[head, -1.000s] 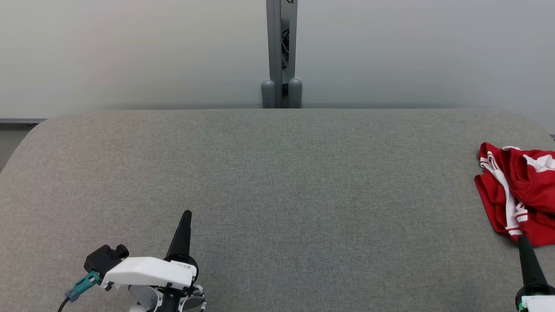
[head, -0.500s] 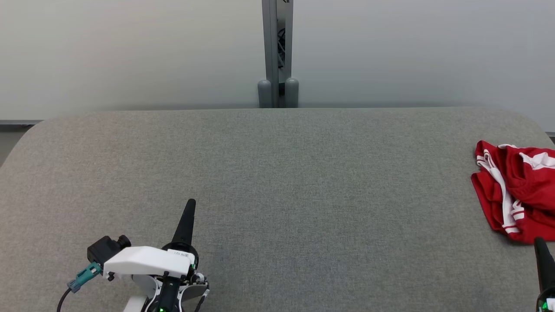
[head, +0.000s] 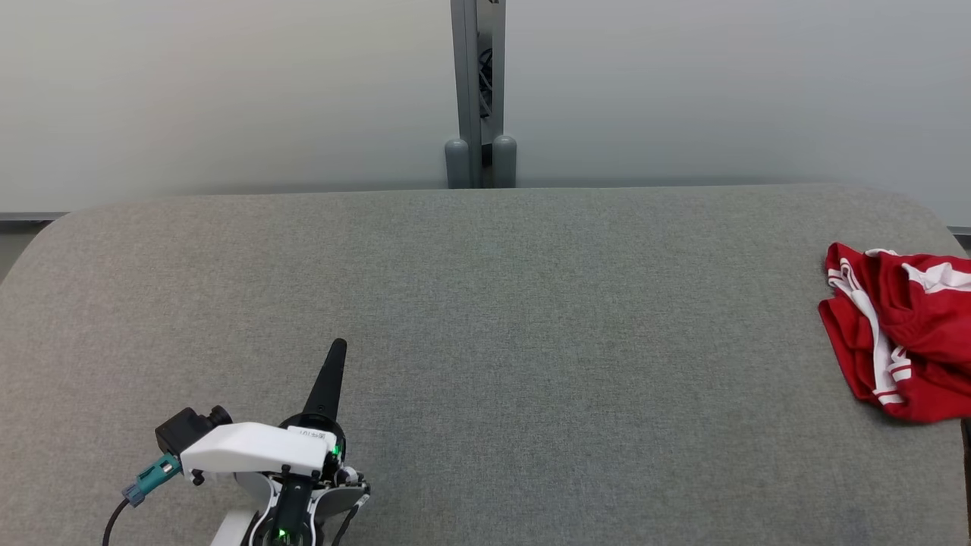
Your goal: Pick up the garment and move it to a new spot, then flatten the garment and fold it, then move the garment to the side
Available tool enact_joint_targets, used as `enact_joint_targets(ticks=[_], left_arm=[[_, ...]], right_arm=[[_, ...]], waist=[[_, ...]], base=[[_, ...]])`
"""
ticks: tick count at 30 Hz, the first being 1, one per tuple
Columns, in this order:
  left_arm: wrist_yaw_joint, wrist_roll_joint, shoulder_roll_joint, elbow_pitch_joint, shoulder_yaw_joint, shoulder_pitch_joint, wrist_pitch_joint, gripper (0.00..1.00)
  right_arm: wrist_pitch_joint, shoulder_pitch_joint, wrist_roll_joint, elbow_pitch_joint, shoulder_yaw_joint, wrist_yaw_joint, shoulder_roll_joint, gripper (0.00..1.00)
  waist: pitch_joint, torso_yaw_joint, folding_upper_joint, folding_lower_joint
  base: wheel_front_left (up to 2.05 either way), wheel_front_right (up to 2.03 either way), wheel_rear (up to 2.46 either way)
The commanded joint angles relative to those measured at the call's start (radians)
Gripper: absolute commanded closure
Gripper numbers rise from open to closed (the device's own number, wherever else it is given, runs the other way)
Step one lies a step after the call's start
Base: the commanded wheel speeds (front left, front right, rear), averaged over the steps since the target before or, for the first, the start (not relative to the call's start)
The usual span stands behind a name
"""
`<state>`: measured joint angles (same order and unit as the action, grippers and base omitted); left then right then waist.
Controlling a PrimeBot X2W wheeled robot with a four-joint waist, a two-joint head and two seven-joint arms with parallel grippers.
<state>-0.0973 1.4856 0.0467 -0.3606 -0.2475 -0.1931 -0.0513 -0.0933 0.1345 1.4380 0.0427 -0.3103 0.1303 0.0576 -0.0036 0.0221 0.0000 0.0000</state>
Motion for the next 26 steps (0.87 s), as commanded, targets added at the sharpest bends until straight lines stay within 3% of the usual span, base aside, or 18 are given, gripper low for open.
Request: enact_joint_targets(ticks=[1, 26], left_arm=[[-0.009, 0.014, 0.004, 0.004, -0.001, -0.027, 0.007, 1.00], [-0.033, 0.177, 0.005, -0.002, -0.016, -0.062, 0.039, 1.00]], right_arm=[[-0.006, 0.012, 0.018, -0.014, -0.006, 0.001, 0.008, 1.00], [-0.053, 0.049, 0.236, -0.056, -0.062, 0.001, 0.019, 1.00]], waist=[[0.000, 0.000, 0.0000, 0.0000], [0.004, -0.018, 0.0000, 0.0000]], base=[[0.00, 0.00, 0.00], [0.00, 0.00, 0.00]])
